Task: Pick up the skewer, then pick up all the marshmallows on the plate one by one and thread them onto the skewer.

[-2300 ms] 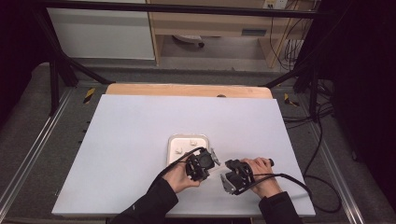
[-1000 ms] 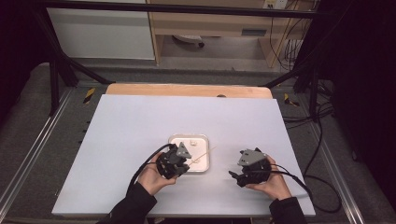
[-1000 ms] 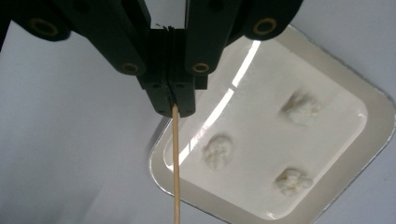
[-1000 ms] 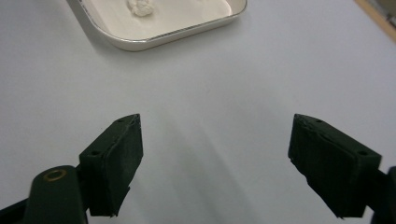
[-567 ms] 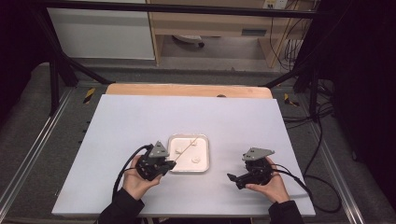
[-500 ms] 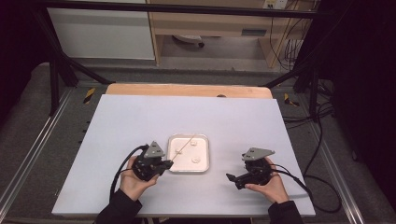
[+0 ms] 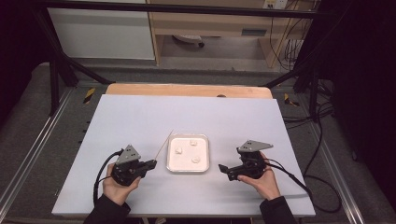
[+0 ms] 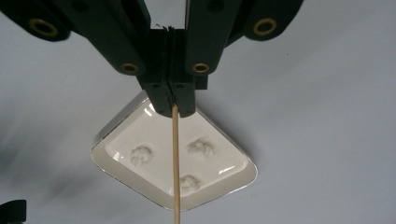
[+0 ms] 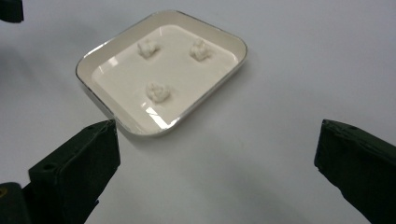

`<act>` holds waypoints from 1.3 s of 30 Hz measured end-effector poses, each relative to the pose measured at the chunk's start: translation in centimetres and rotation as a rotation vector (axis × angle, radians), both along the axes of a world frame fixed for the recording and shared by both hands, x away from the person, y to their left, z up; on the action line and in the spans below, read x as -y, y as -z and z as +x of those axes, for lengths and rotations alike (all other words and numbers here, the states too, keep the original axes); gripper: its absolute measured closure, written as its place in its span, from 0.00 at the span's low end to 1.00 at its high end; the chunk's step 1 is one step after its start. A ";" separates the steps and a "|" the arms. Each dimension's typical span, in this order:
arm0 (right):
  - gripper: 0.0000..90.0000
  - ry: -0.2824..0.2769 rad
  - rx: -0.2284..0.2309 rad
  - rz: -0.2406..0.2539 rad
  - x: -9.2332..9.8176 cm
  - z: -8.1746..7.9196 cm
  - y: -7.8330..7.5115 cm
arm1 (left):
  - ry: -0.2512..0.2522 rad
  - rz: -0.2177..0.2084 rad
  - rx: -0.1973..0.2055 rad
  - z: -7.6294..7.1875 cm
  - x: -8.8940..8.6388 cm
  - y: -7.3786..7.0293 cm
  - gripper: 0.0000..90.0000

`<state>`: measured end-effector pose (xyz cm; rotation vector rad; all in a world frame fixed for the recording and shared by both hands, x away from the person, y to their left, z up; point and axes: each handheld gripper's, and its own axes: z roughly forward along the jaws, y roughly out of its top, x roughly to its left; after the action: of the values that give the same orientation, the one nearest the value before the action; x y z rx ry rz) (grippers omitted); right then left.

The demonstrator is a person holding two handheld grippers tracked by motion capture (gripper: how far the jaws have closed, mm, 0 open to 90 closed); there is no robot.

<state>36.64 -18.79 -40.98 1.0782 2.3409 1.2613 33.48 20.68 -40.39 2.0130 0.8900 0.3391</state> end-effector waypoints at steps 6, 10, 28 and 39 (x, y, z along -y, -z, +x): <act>0.01 -0.015 0.015 0.018 -2.1 0.8 -0.5 | -0.010 -0.029 0.011 -0.4 -0.8 0.3 0.99; 0.01 -0.013 0.013 0.005 -3.5 1.4 -0.5 | -0.011 -0.038 0.013 -0.6 -1.0 0.4 0.99; 0.08 -0.024 0.005 -0.039 -8.0 3.6 1.4 | -0.028 -0.063 0.009 -0.6 -1.3 0.7 0.98; 0.32 -0.072 -0.005 -0.066 -8.9 4.0 3.3 | -0.029 -0.058 0.008 -0.6 -1.2 0.9 0.98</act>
<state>40.68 -9.90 -44.32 0.9867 2.4273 1.1976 32.87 21.90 -41.28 1.9456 0.9144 0.3337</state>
